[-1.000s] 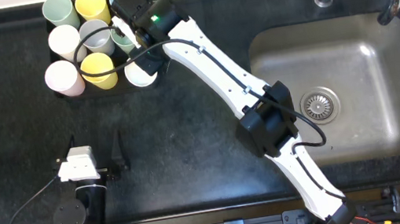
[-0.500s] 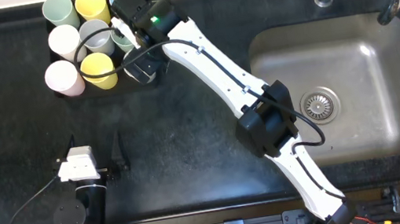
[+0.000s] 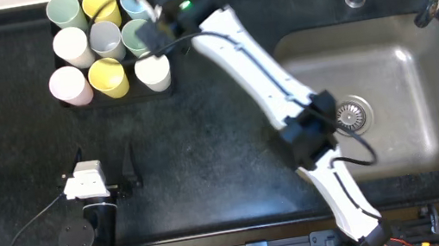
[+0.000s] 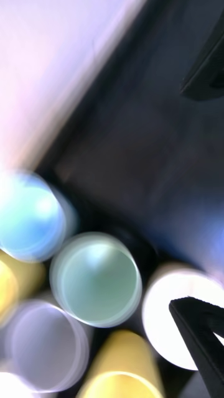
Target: Store Cups
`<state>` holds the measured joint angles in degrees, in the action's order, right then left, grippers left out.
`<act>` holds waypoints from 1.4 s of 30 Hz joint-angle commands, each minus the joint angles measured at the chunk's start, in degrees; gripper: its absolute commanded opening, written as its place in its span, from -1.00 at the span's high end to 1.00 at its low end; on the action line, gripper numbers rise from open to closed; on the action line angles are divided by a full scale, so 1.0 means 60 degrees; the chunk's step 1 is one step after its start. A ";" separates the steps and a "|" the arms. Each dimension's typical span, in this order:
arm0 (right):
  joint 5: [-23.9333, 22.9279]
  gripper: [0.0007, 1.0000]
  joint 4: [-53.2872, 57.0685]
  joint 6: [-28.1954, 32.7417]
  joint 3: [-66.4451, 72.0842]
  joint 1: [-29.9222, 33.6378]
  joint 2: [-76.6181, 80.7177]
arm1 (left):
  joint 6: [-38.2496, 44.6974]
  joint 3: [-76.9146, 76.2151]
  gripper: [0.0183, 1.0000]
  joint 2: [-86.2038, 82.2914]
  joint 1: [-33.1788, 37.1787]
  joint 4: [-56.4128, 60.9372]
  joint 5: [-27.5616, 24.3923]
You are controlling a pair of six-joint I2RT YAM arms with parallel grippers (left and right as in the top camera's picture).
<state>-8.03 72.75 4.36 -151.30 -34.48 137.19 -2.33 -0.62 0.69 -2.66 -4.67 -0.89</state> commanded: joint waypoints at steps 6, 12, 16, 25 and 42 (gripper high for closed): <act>-0.0933 -1.00 0.3191 -0.0266 0.0306 0.3144 -0.4630 | 0.0248 0.0029 -1.00 -0.0095 -0.0015 0.0000 -0.0091; -0.0892 -1.00 0.1971 -0.1060 0.5668 0.3767 -0.8630 | 0.0248 0.0029 -1.00 -0.0095 -0.0015 0.0000 -0.0091; -0.0936 -1.00 0.0200 -0.1916 1.0703 0.4229 -1.1613 | 0.0248 0.0029 -1.00 -0.0095 -0.0018 0.0000 -0.0091; -0.2918 -1.00 -0.8149 -0.1155 2.0556 0.4528 -1.8888 | 0.0248 0.0029 -1.00 -0.0095 -0.0015 0.0000 -0.0091; -0.2885 -1.00 -1.0899 -0.1155 2.3722 0.4524 -2.2163 | 0.0248 0.0029 -1.00 -0.0095 -0.0015 0.0000 -0.0091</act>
<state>-24.60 11.90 -2.85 -11.84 -7.53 4.95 -2.31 -0.62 0.60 -2.66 -4.69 -0.91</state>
